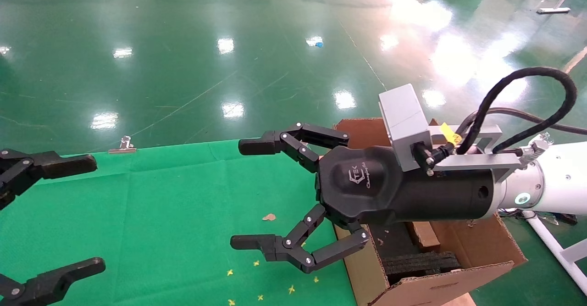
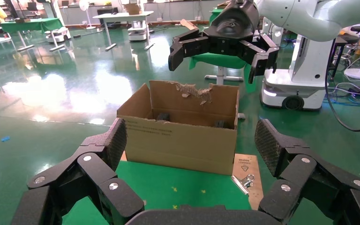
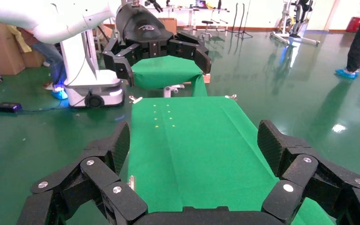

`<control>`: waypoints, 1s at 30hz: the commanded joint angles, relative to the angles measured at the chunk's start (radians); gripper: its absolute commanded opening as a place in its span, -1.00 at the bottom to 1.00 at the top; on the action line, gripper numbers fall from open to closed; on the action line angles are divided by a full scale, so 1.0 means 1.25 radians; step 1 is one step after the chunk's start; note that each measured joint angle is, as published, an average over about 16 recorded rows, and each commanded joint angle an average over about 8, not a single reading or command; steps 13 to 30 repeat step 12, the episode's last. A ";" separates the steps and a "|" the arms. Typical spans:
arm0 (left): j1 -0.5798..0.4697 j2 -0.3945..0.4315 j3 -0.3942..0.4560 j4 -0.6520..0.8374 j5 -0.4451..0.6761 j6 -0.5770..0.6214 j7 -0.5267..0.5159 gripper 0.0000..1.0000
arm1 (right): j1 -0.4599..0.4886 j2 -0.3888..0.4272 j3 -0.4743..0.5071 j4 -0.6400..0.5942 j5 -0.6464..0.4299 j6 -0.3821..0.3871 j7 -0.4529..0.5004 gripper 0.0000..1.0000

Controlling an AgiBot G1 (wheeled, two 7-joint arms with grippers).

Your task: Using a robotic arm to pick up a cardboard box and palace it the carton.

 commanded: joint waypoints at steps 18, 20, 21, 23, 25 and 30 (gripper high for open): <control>0.000 0.000 0.000 0.000 0.000 0.000 0.000 1.00 | 0.000 0.000 0.000 0.000 0.000 0.000 0.000 1.00; 0.000 0.000 0.000 0.000 0.000 0.000 0.000 1.00 | 0.000 0.000 0.000 0.000 0.000 0.000 0.000 1.00; 0.000 0.000 0.000 0.000 0.000 0.000 0.000 1.00 | 0.000 0.000 0.000 0.000 0.000 0.000 0.000 1.00; 0.000 0.000 0.000 0.000 0.000 0.000 0.000 1.00 | 0.000 0.000 0.000 0.000 0.000 0.000 0.000 1.00; 0.000 0.000 0.000 0.000 0.000 0.000 0.000 1.00 | 0.000 0.000 0.000 0.000 0.000 0.000 0.000 1.00; 0.000 0.000 0.000 0.000 0.000 0.000 0.000 1.00 | 0.000 0.000 0.000 0.000 0.000 0.000 0.000 1.00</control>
